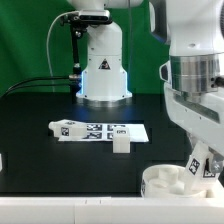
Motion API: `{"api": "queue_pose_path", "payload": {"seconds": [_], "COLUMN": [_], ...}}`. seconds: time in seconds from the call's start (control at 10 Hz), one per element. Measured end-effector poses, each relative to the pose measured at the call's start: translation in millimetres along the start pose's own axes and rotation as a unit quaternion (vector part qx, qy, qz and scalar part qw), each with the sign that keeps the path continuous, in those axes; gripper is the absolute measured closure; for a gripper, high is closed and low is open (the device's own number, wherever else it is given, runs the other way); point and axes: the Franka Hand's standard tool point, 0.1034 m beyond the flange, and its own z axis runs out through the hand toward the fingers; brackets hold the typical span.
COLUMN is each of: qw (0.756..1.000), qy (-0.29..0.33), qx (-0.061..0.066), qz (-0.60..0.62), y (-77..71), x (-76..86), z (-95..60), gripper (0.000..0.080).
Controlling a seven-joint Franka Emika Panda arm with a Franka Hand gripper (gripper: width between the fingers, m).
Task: Assemble stool
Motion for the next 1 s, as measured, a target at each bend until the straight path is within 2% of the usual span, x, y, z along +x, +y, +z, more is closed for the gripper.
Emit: {"api": "queue_pose_path", "payload": {"seconds": [0.1,0.2,0.3,0.4,0.5,0.6,0.7,0.8,1.0], "qw": [1.0,0.999,1.0,1.0,0.996,0.982,0.957,0.943,0.917], "qy": [-0.004,-0.005,-0.005,-0.005,-0.005,-0.004,-0.006,-0.007,-0.006], "qx": [0.002,0.001,0.001,0.002,0.005,0.012,0.015,0.015,0.014], "qz": [0.03,0.038,0.024,-0.003,-0.086,-0.191,-0.289,-0.333,-0.4], "y": [0.0,0.4,0.4,0.2,-2.9,-7.2,-8.4,-7.7,-7.0], "x": [-0.3,-1.2,-1.4,-1.2,0.8,4.0,2.2,-3.3,-0.7], "z": [0.4,1.1,1.1,0.8,-3.4,-11.3,-18.3,-22.0,-19.7], "gripper": [0.0465,0.0393,0.0393,0.0219,0.0219,0.0164,0.0154,0.0154,0.0151]}}
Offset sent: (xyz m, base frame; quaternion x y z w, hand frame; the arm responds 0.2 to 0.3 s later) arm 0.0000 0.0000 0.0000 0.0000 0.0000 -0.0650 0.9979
